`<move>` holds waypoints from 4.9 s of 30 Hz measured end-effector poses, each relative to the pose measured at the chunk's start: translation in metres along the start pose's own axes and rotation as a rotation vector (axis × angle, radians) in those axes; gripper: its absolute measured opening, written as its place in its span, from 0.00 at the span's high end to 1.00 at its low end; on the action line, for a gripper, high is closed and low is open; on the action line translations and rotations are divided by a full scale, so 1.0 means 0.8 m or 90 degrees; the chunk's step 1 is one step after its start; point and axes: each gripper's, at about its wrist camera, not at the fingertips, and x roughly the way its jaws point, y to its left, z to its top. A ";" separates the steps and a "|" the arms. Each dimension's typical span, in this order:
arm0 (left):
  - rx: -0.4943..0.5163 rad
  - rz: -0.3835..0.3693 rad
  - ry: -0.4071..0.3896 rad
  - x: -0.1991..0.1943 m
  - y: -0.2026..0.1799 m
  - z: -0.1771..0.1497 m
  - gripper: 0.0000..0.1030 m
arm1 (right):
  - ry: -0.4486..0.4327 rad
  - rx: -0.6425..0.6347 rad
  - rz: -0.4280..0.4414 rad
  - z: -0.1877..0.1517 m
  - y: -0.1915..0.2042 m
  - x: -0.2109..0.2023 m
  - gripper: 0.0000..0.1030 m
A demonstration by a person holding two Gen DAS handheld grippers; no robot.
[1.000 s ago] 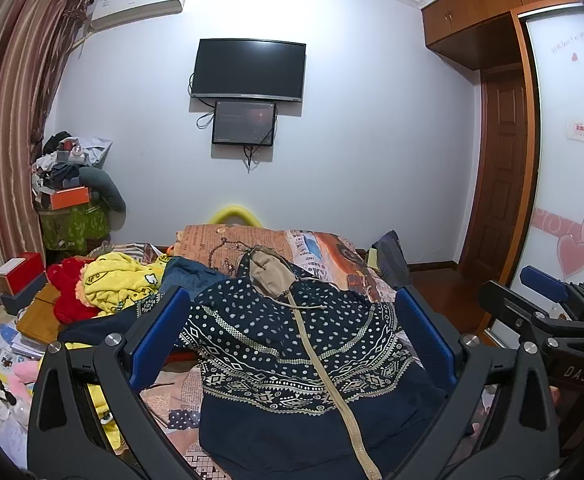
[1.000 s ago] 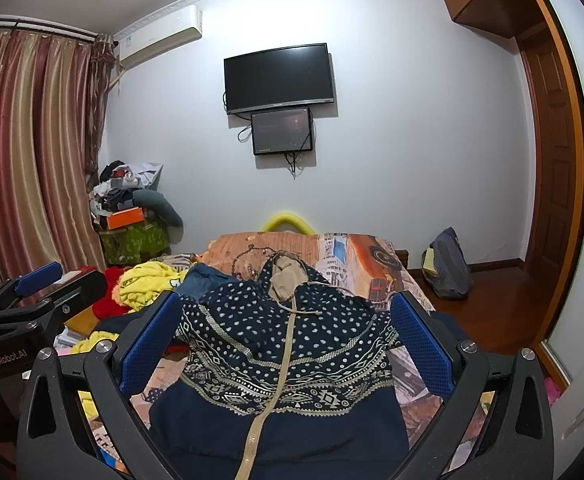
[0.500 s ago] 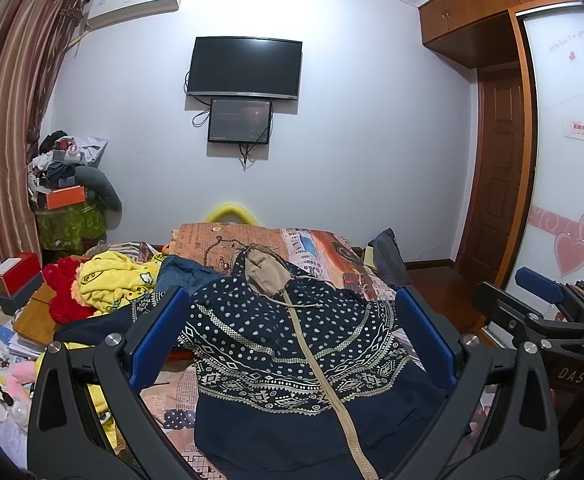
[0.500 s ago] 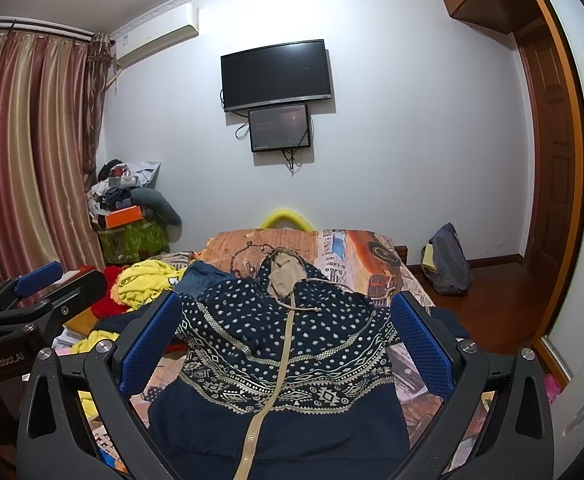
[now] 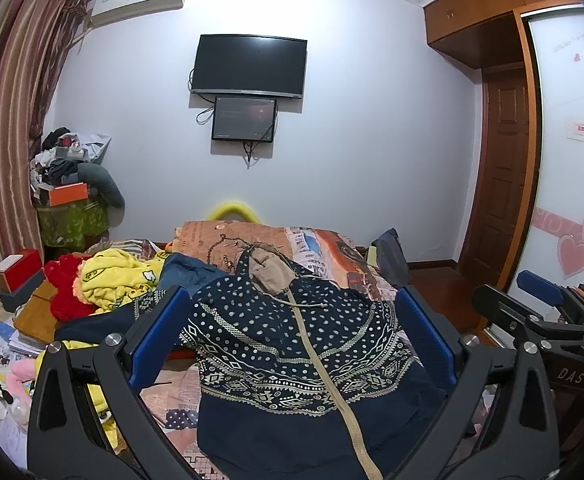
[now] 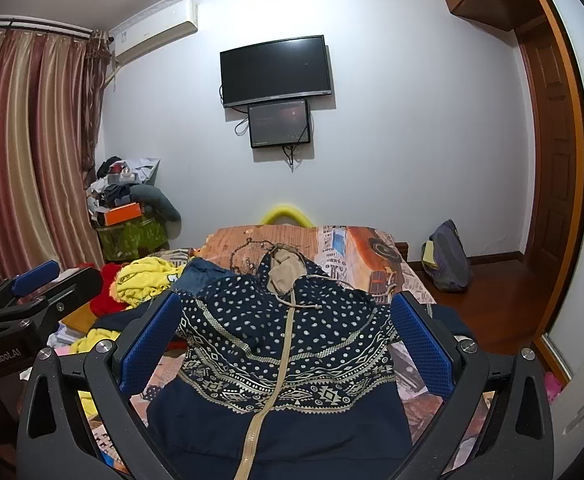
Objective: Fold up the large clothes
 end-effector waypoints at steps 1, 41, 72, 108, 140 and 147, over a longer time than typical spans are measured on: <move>-0.002 0.001 0.001 0.002 0.002 0.000 0.00 | 0.002 0.000 0.000 0.000 0.000 0.002 0.00; -0.129 0.131 0.211 0.282 0.302 -0.052 0.00 | 0.261 -0.014 0.005 -0.019 -0.042 0.329 0.00; -0.611 0.147 0.324 0.342 0.570 -0.216 0.34 | 0.447 0.071 0.020 -0.099 -0.075 0.419 0.00; 0.035 0.031 0.139 0.424 0.145 0.107 0.96 | 0.358 0.061 0.012 -0.040 -0.136 0.360 0.00; 0.146 -0.069 0.436 0.403 0.098 -0.118 0.38 | 0.438 -0.051 0.074 -0.078 -0.086 0.393 0.00; 0.057 0.030 0.418 0.377 0.213 -0.100 0.38 | 0.425 -0.159 0.116 -0.079 -0.002 0.437 0.01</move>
